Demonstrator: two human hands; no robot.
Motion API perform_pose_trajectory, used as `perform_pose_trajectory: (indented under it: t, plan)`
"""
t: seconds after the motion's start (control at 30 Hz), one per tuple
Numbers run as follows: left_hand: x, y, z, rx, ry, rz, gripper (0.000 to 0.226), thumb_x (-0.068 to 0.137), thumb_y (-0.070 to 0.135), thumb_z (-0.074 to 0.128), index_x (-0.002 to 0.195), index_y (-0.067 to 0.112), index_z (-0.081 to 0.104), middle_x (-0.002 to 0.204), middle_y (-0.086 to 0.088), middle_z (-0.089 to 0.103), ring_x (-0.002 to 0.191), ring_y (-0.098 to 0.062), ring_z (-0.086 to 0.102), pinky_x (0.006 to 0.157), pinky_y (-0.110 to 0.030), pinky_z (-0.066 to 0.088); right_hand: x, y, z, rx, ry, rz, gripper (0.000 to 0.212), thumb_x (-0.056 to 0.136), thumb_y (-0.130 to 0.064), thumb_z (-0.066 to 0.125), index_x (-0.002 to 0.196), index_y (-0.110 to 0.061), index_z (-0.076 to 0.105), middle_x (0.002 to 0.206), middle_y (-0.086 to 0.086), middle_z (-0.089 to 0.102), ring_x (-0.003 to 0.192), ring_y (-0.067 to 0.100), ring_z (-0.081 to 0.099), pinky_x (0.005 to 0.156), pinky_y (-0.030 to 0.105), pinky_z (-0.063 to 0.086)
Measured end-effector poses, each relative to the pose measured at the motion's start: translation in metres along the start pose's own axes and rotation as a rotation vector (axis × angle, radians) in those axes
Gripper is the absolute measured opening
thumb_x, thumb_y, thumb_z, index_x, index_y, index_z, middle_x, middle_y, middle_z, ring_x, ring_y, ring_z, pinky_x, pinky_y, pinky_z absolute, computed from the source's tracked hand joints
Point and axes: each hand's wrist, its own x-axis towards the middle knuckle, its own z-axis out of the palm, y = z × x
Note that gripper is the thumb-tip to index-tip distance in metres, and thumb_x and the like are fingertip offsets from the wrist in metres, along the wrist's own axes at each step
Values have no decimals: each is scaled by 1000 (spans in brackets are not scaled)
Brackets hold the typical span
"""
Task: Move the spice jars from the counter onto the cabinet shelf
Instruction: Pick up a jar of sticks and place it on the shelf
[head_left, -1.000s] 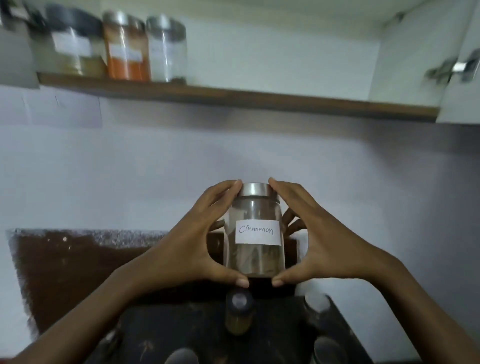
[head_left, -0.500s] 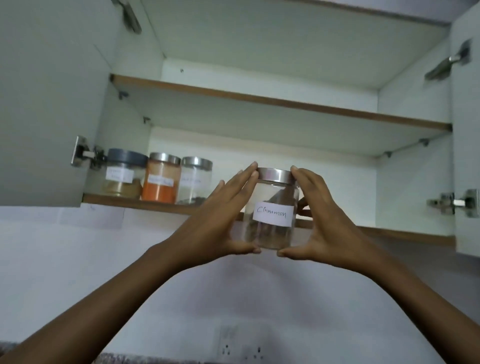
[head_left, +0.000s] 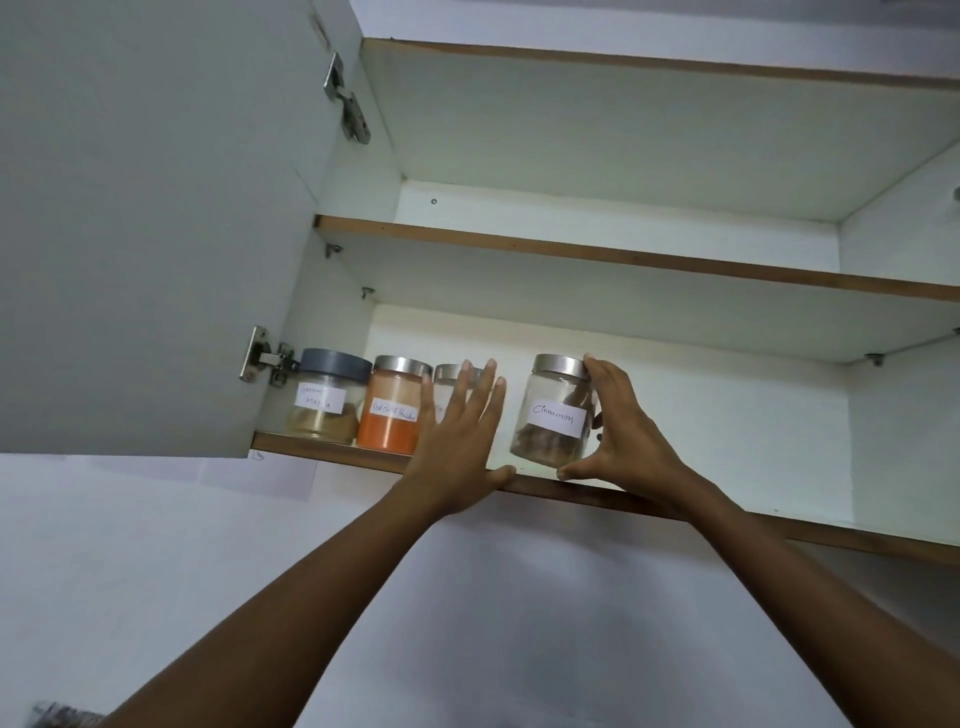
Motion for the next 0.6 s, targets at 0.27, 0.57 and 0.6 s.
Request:
perform_pose_trajectory:
  t: [0.27,0.57,0.6]
  plan:
    - [-36,-41,60,-40,65,-50,84,88,70,13,150,14,9,157,-14,9,143,-32,8,108,-60,21,15,20,18,200,-135,89,117,50,-3,86,142,-22,16,143,-7,16,122,15,36,90,29,45]
    - [-36,-46,71,-54,100,-23,86,86,72,10,150,15,2,157,-14,4,144,-29,-1,114,-54,7,27,16,37,260,-107,120,108,58,-3,83,141,-19,17,141,-5,19,117,11,36,90,31,44]
    - [-36,-47,72,-55,105,-22,86,86,72,11,150,15,1,157,-14,3,144,-29,-2,114,-54,7,28,14,40,260,-103,116,107,58,-3,83,141,-18,17,141,-4,19,117,10,35,90,31,44]
